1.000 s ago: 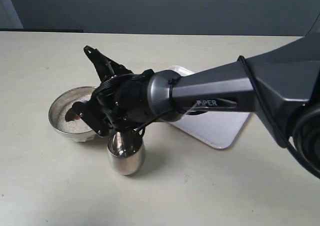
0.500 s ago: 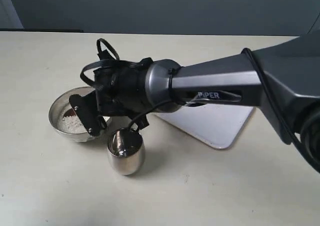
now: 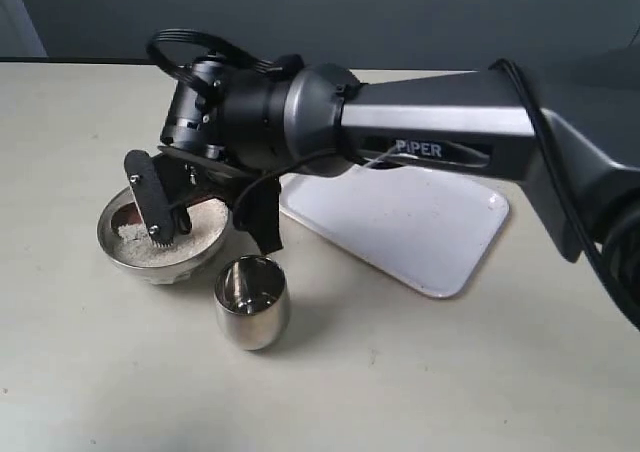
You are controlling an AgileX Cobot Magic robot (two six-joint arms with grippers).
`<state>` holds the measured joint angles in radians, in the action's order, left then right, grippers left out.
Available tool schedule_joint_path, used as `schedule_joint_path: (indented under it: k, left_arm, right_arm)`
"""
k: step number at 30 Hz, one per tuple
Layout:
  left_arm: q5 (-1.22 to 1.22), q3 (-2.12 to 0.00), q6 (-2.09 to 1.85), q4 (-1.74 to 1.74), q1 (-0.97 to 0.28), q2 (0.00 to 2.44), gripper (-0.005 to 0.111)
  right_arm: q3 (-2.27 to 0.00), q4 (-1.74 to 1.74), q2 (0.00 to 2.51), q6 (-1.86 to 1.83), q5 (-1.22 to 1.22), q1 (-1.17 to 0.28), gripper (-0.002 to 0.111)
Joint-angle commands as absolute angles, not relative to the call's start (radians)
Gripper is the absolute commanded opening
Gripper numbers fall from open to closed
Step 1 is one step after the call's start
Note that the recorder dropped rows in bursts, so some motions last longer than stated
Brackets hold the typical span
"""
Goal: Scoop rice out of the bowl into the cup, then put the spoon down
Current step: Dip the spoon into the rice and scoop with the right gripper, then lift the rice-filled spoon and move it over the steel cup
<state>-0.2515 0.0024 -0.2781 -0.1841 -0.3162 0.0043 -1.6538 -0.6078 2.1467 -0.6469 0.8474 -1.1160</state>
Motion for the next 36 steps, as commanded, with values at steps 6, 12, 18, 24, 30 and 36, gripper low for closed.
schedule_joint_path:
  k: [6,12,18,24,30,36]
  left_arm:
    - [-0.239,0.000,-0.272,-0.185,-0.321,0.000,0.001]
    - [-0.239,0.000,-0.272,-0.185,-0.321,0.000,0.001]
    - [-0.239,0.000,-0.272,-0.185,-0.321,0.000,0.001]
    - [-0.239,0.000,-0.272,-0.185,-0.321,0.000,0.001]
    - [-0.239,0.000,-0.272,-0.185,-0.321,0.000,0.001]
    - [-0.239,0.000,-0.272,-0.185,-0.321,0.000,0.001]
  right_arm:
    - [-1.660,-0.518,2.137,-0.658,0.992,-1.035,-0.001]
    - [-1.660,-0.463,2.135,-0.658,1.054,-1.035,-0.001]
    - [-1.660,-0.436,2.114,-0.658,1.078,-1.035,-0.001]
    - [-1.660,-0.417,2.062,-0.660,1.137,-1.035,-0.001]
    - [-1.660,-0.362,1.991,-0.660,1.207,-1.035,-0.001]
    - [-1.660,-0.304,1.904,-0.658,1.221,-1.035,-0.001]
